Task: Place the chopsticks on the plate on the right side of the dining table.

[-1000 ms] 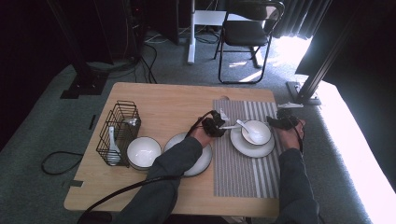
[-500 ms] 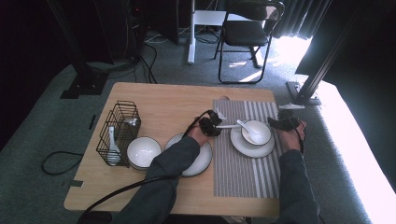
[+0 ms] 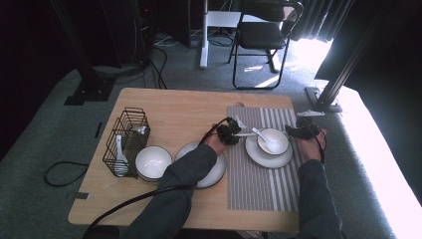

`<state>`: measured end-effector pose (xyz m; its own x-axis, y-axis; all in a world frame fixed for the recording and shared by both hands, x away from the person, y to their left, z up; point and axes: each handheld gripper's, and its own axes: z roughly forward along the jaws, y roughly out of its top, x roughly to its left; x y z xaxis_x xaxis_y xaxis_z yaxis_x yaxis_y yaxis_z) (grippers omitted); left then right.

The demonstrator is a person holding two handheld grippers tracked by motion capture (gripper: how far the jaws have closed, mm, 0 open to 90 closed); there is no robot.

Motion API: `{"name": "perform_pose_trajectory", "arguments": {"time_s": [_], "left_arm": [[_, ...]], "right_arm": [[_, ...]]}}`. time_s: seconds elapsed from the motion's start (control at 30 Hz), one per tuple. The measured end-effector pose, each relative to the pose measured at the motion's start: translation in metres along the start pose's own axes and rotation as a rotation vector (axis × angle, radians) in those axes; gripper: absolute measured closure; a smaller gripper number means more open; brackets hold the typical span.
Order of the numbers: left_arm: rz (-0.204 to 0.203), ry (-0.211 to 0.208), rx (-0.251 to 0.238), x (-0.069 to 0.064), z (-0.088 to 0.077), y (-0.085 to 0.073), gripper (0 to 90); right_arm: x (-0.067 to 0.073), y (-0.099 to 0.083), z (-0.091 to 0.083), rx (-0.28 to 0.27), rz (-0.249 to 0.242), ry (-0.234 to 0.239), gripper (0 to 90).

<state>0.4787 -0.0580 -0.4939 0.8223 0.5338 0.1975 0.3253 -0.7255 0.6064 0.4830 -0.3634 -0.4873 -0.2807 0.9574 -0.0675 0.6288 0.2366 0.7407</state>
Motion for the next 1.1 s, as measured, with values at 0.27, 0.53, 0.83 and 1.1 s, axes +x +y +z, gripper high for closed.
{"name": "perform_pose_trajectory", "arguments": {"time_s": [0.27, 0.53, 0.83, 1.1], "left_arm": [[-0.004, 0.0, -0.005, 0.0002, 0.0013, 0.0, 71.6], [-0.022, 0.006, -0.002, 0.0049, -0.0028, -0.0063, 65.9], [-0.034, 0.015, -0.003, 0.0068, -0.0013, -0.0049, 77.5], [-0.032, 0.022, 0.003, 0.0053, 0.0002, -0.0018, 78.9]], "right_arm": [[-0.0001, -0.0008, -0.0024, 0.001, -0.009, -0.001, 44.9], [0.0002, -0.0038, -0.0028, 0.003, -0.013, -0.004, 44.7], [0.0011, -0.0033, -0.0025, 0.005, -0.019, 0.0, 44.6], [0.0002, -0.004, -0.0037, 0.005, -0.02, 0.0, 44.4]]}}
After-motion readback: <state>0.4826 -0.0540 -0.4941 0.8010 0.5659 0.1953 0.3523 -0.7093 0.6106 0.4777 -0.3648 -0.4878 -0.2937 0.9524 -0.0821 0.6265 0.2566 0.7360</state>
